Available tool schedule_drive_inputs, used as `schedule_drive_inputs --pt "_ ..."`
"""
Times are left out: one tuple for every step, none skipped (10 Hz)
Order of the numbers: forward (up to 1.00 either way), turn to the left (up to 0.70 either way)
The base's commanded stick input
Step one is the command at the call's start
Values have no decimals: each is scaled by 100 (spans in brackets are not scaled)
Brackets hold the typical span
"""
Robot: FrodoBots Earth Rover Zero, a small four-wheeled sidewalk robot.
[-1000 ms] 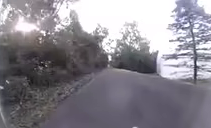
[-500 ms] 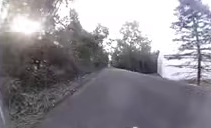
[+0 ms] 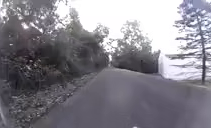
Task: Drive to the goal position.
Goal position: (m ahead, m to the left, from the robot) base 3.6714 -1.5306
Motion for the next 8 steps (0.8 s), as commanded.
schedule_drive_inputs --pt "70 0" --pt "70 0" --pt "70 0" --pt "70 0" --pt "70 0" --pt "70 0" --pt "70 0" --pt "70 0"
